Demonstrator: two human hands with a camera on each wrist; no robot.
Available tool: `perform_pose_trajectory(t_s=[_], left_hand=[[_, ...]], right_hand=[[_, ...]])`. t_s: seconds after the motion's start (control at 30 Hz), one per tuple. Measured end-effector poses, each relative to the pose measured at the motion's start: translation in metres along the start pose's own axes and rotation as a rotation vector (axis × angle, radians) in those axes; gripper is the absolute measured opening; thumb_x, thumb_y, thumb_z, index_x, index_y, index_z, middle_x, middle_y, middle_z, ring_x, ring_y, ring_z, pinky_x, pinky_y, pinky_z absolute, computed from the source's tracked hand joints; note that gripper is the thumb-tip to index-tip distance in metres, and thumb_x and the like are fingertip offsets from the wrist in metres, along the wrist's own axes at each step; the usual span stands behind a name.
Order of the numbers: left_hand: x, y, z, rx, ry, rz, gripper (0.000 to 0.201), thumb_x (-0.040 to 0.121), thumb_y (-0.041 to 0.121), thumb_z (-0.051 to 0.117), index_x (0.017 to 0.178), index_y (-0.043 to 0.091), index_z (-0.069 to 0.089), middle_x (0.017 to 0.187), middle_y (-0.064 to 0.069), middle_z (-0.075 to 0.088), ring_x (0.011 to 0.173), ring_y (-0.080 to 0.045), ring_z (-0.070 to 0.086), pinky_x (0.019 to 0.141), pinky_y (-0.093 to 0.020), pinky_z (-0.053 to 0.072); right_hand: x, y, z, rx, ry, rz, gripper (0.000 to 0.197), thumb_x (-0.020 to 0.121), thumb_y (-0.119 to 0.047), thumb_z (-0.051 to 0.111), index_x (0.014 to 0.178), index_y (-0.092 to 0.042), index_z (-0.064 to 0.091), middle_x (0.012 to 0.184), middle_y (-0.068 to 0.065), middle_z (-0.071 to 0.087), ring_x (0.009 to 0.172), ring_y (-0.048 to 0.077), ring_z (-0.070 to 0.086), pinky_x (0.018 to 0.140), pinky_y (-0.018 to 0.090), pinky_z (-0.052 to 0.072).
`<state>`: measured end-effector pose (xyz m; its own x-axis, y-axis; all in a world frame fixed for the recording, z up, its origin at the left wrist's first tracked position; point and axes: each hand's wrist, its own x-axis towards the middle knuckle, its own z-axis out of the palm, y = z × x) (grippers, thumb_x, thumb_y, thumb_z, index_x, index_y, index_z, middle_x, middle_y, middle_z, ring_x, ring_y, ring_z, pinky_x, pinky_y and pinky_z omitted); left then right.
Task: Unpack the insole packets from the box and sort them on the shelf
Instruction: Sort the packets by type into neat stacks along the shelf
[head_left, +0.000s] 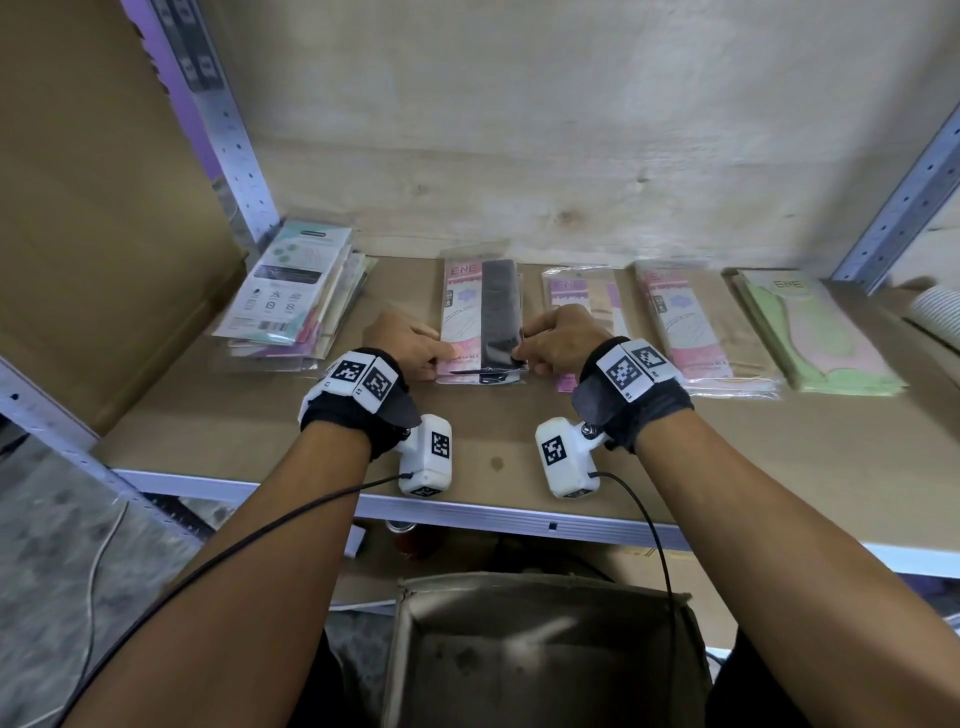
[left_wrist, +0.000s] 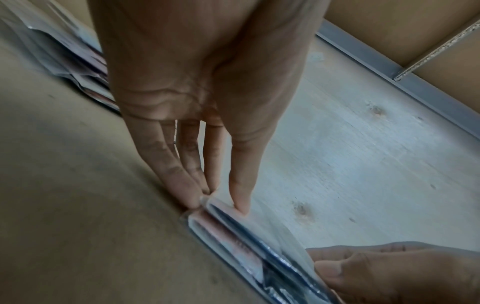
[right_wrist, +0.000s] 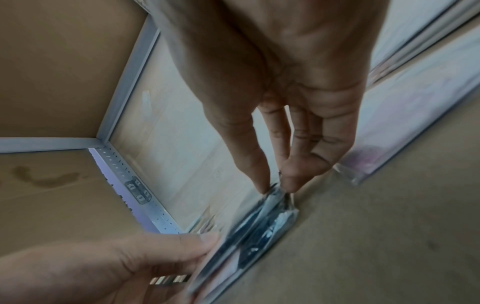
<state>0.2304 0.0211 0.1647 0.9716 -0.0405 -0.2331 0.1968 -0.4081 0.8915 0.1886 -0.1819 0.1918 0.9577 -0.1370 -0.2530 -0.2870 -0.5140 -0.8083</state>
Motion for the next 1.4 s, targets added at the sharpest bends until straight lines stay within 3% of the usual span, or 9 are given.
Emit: perform_pose_trajectory(t_s=[0.2,0.4,0.5,0.63,0.8,0.9,1.03,1.17,1.4], left_hand=[[0.000,0.000,0.001,0.014,-0.018,-0.022,0.023,0.080,0.007,0.082,0.101,0.005,0.073,0.106,-0.017,0.074,0.066,-0.016,0.065,0.051,-0.019,0.055],[0.001,-0.001,0.001,0.001,-0.029,-0.043,0.038,0.081,0.009,0.081,0.115,-0.001,0.070,0.115,-0.020,0.072,0.085,-0.024,0.067,0.069,-0.029,0.056],[0.000,-0.001,0.000,0.018,-0.032,-0.039,0.038,0.082,0.011,0.080,0.117,0.001,0.070,0.114,-0.018,0.073,0.085,-0.021,0.068,0.063,-0.025,0.055],[0.001,-0.002,0.000,0.033,-0.020,-0.019,0.032,0.081,0.013,0.081,0.111,0.004,0.073,0.109,-0.017,0.074,0.084,-0.024,0.068,0.070,-0.030,0.056],[-0.004,0.001,-0.011,0.117,0.067,0.089,0.009,0.084,0.022,0.076,0.075,0.020,0.074,0.079,-0.004,0.070,0.075,-0.025,0.060,0.071,-0.032,0.051],[-0.010,0.006,-0.029,0.157,0.217,0.169,0.027,0.086,0.028,0.074,0.110,0.014,0.074,0.106,-0.001,0.071,0.095,-0.019,0.066,0.087,-0.026,0.053],[-0.021,0.011,-0.066,0.173,0.402,0.255,0.028,0.087,0.025,0.071,0.114,0.017,0.074,0.105,0.004,0.070,0.092,-0.008,0.060,0.075,-0.008,0.038],[-0.027,0.002,-0.106,0.168,0.546,0.245,0.027,0.087,0.014,0.066,0.112,0.014,0.075,0.114,-0.005,0.073,0.105,-0.022,0.065,0.095,-0.025,0.047],[-0.020,-0.028,-0.157,0.250,0.512,0.085,0.038,0.089,0.019,0.065,0.123,0.002,0.064,0.127,-0.018,0.066,0.113,-0.034,0.063,0.101,-0.042,0.049]], right_hand=[[-0.001,0.002,0.001,0.015,0.002,-0.008,0.016,0.079,-0.007,0.078,0.093,-0.005,0.069,0.080,0.014,0.071,0.066,0.018,0.061,0.078,0.036,0.058],[-0.003,0.002,0.000,0.034,-0.024,-0.025,0.016,0.079,-0.007,0.078,0.084,-0.011,0.063,0.081,0.015,0.070,0.069,0.021,0.062,0.079,0.039,0.058],[-0.003,0.003,0.000,0.053,-0.040,-0.024,0.021,0.080,-0.008,0.078,0.087,-0.016,0.060,0.083,0.014,0.071,0.069,0.021,0.063,0.079,0.039,0.058],[-0.003,0.002,0.001,0.088,-0.047,-0.015,0.024,0.079,-0.005,0.079,0.087,-0.016,0.058,0.078,0.013,0.069,0.063,0.019,0.062,0.075,0.036,0.057],[0.002,-0.001,-0.002,0.093,-0.025,-0.021,0.029,0.081,-0.017,0.079,0.103,-0.013,0.060,0.079,0.006,0.067,0.065,0.013,0.064,0.060,0.028,0.054],[0.007,-0.002,-0.007,0.055,0.060,-0.064,0.043,0.080,-0.027,0.079,0.116,-0.014,0.058,0.100,0.005,0.066,0.090,0.019,0.065,0.075,0.032,0.054],[0.007,-0.008,-0.003,0.064,0.147,-0.137,0.033,0.081,-0.027,0.077,0.110,-0.017,0.064,0.108,0.007,0.068,0.094,0.023,0.063,0.093,0.041,0.053],[0.009,-0.028,0.015,0.063,0.115,-0.235,0.010,0.086,-0.013,0.071,0.086,-0.021,0.066,0.089,0.002,0.068,0.077,0.016,0.060,0.078,0.033,0.054],[0.009,-0.097,0.084,0.161,-0.131,-0.243,0.014,0.089,0.005,0.057,0.098,-0.005,0.062,0.071,0.006,0.060,0.054,0.017,0.057,0.045,0.020,0.041]])
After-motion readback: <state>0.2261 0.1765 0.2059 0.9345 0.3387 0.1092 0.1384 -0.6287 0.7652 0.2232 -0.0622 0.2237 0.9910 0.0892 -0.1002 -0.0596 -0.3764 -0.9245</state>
